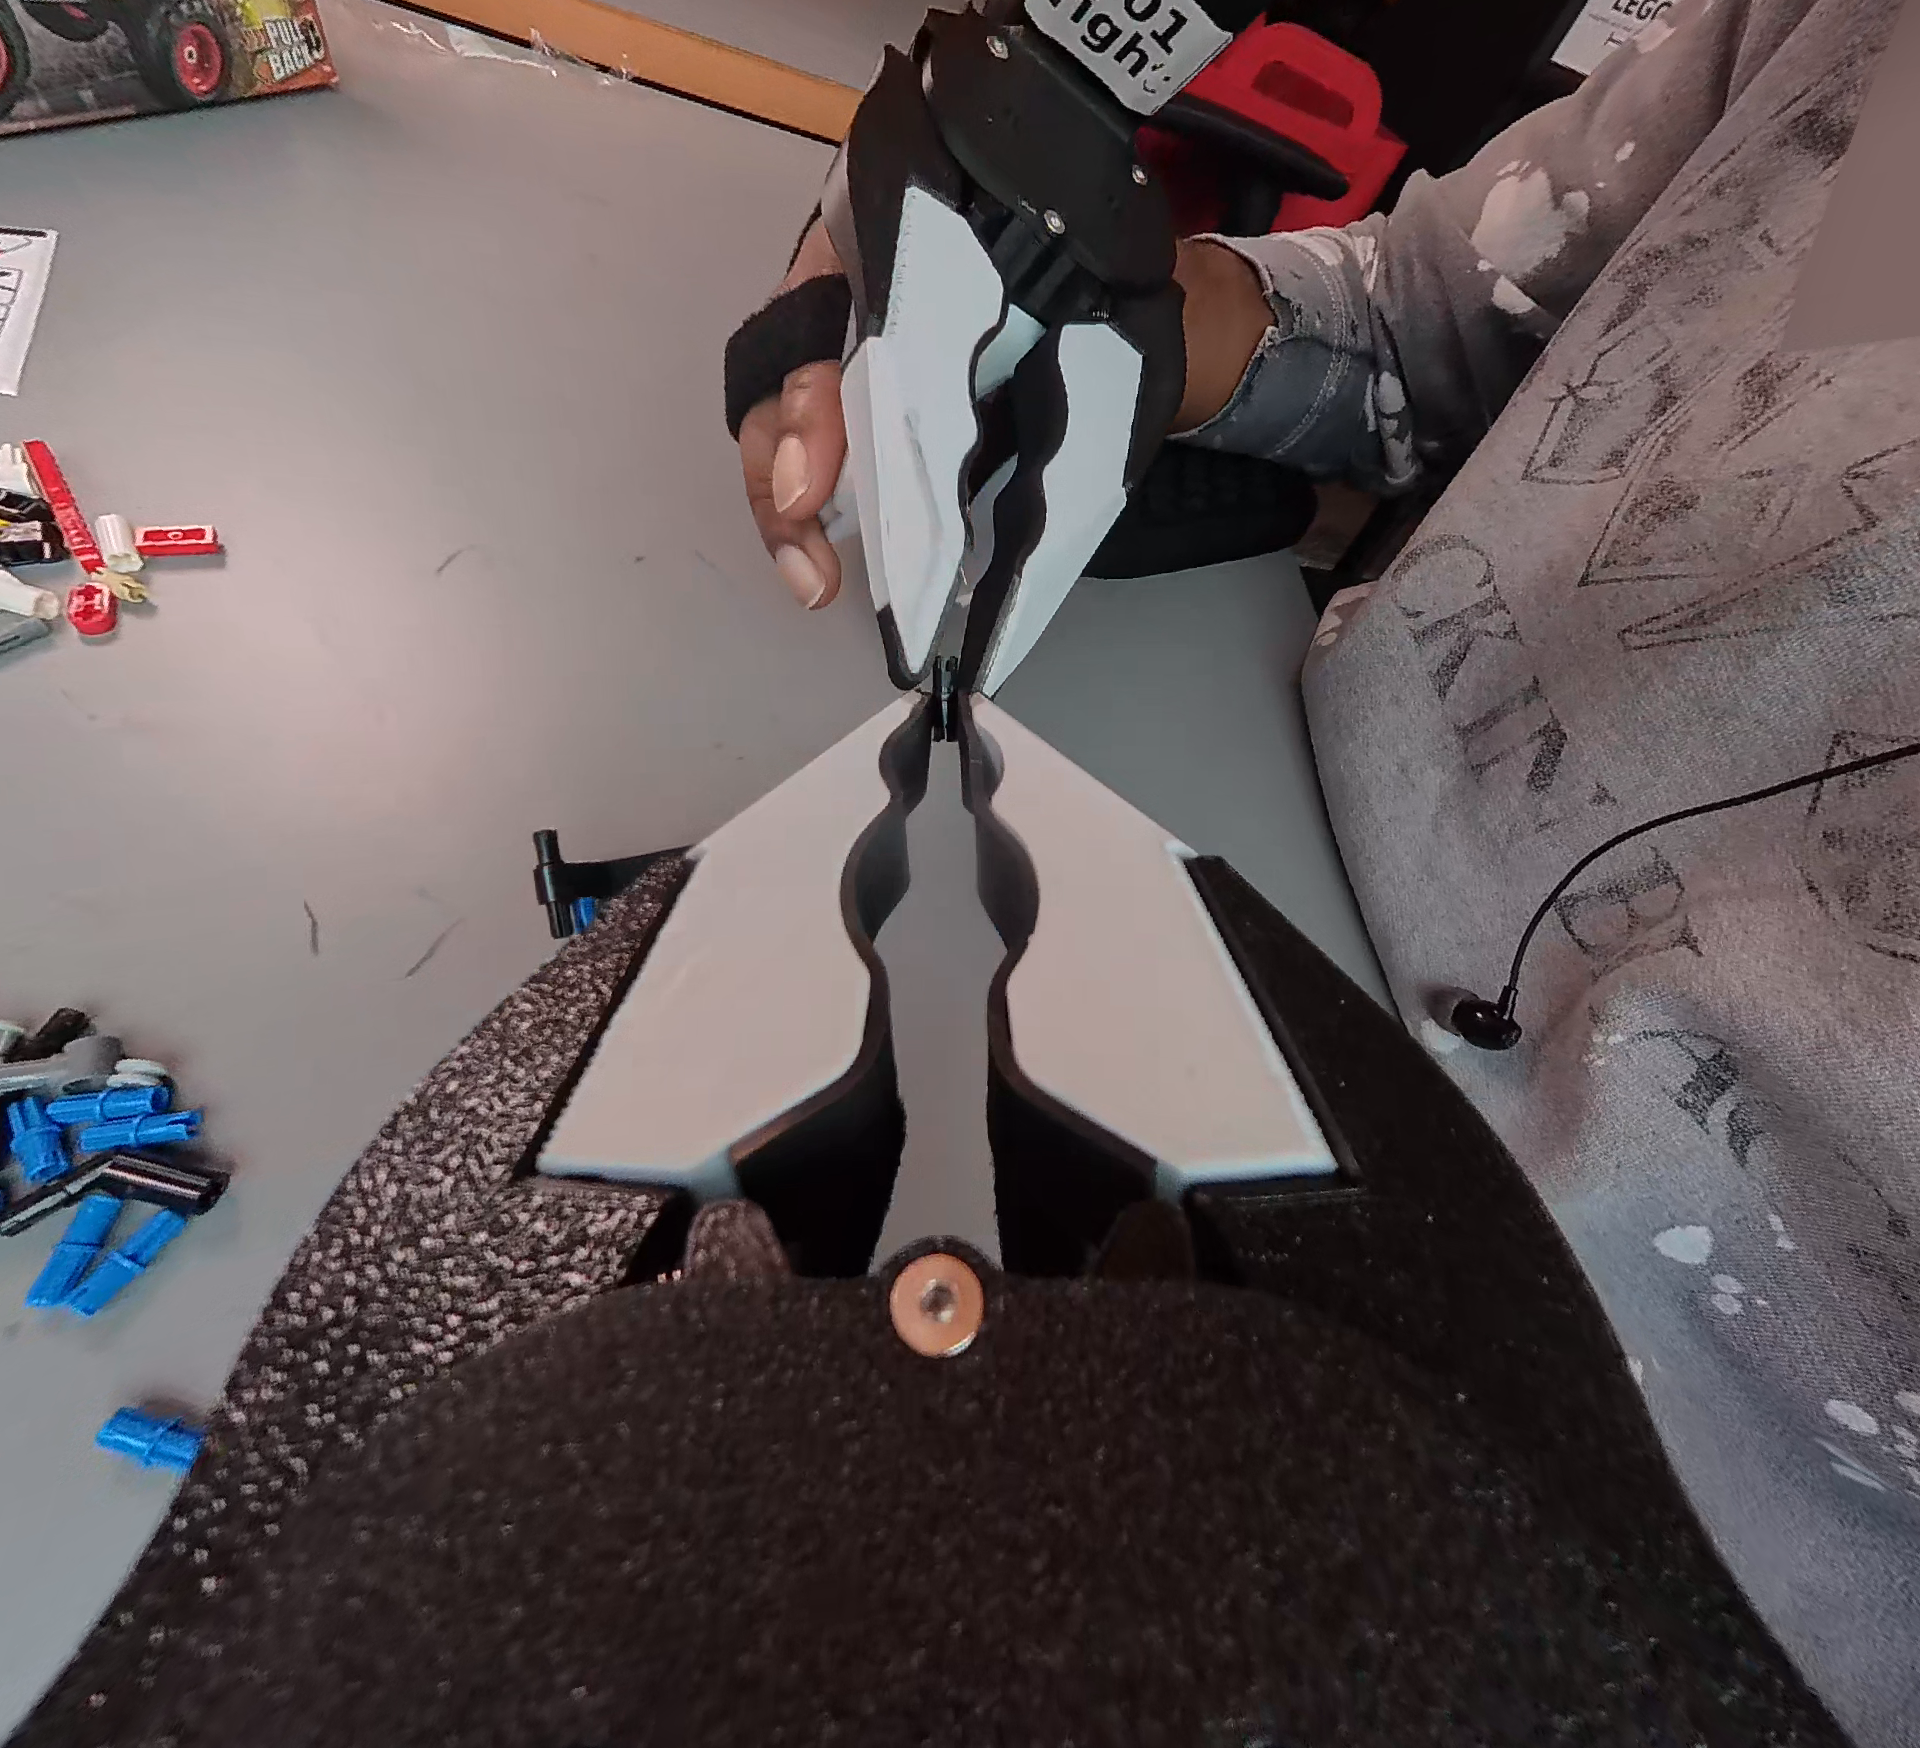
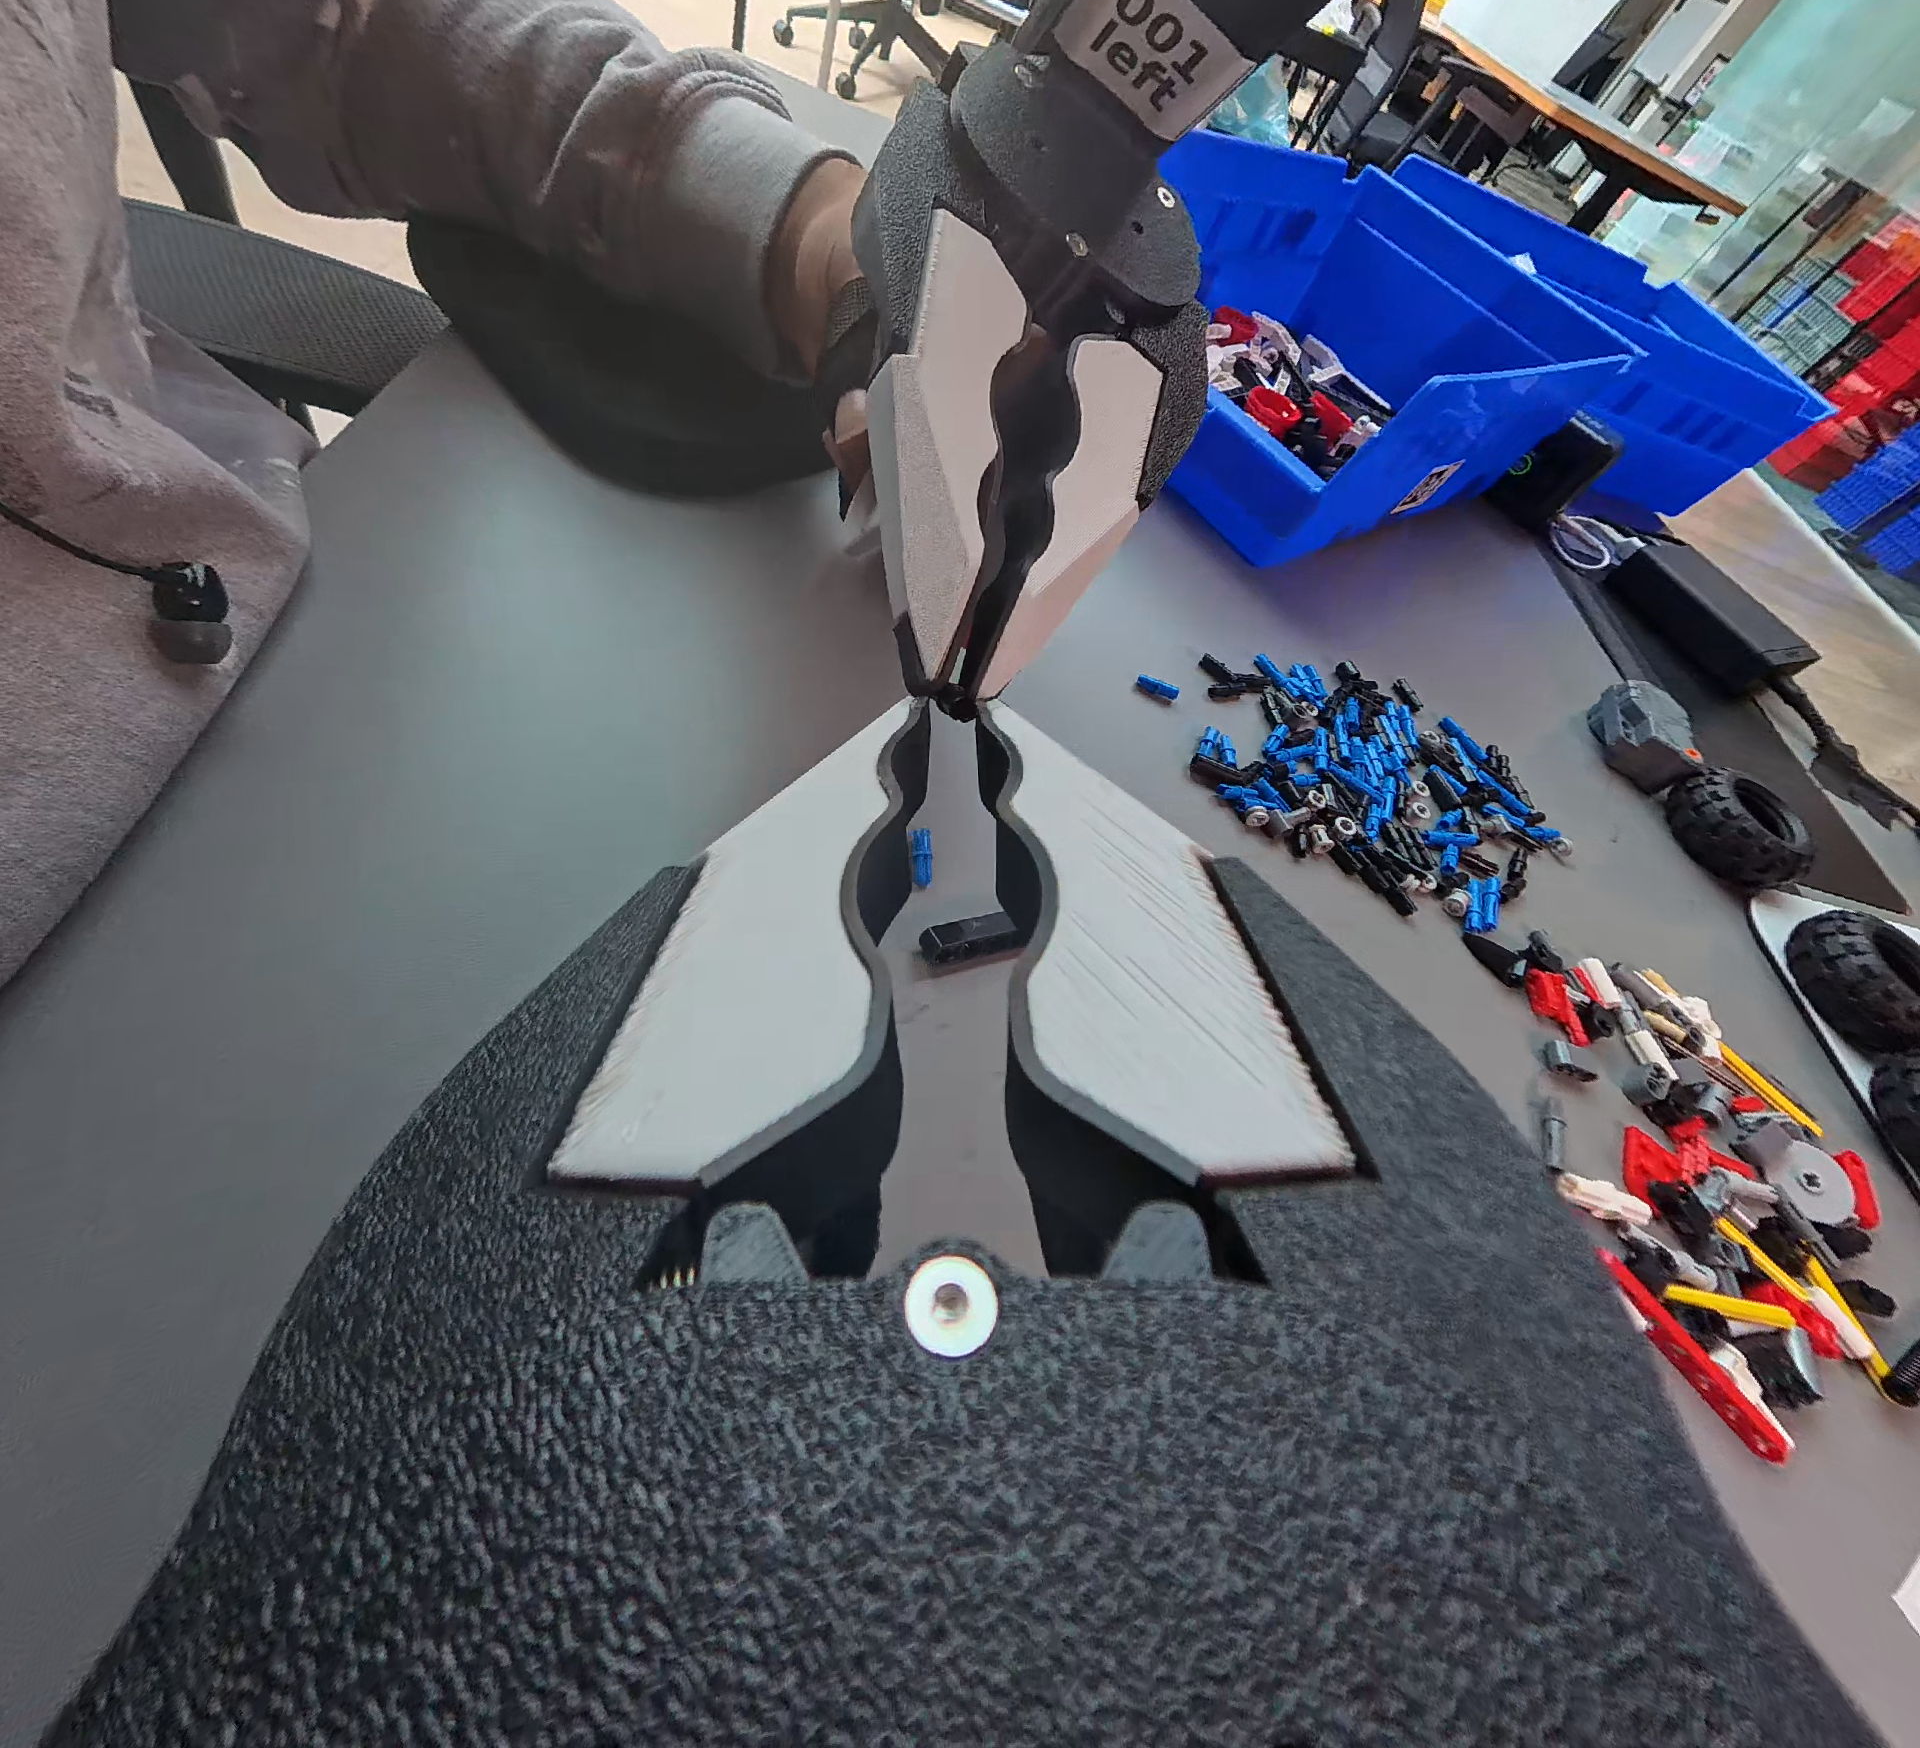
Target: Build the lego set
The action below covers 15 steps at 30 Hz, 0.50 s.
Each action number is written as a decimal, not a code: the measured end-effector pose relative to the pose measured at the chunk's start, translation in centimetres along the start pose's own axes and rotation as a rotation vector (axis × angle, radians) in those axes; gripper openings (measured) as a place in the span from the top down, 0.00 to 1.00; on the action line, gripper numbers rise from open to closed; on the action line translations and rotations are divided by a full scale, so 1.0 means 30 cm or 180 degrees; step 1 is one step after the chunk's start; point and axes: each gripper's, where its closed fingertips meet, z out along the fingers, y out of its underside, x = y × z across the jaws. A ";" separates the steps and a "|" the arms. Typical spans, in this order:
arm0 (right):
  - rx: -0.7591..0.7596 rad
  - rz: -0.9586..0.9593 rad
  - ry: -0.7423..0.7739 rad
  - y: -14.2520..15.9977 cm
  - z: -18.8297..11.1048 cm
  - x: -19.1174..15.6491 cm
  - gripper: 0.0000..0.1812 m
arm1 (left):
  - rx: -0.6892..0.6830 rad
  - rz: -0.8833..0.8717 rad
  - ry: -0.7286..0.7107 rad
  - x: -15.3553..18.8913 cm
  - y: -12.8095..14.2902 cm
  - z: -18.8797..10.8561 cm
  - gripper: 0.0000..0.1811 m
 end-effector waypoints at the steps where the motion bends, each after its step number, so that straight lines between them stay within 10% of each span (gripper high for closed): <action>1: 0.0000 0.0001 -0.0022 0.001 0.000 -0.004 0.95 | -0.0023 0.0003 0.0013 0.003 0.003 0.002 0.97; 15: -0.0052 0.0160 -0.0297 0.019 0.003 -0.042 0.98 | -0.0231 0.0031 0.0059 0.018 0.041 0.018 0.97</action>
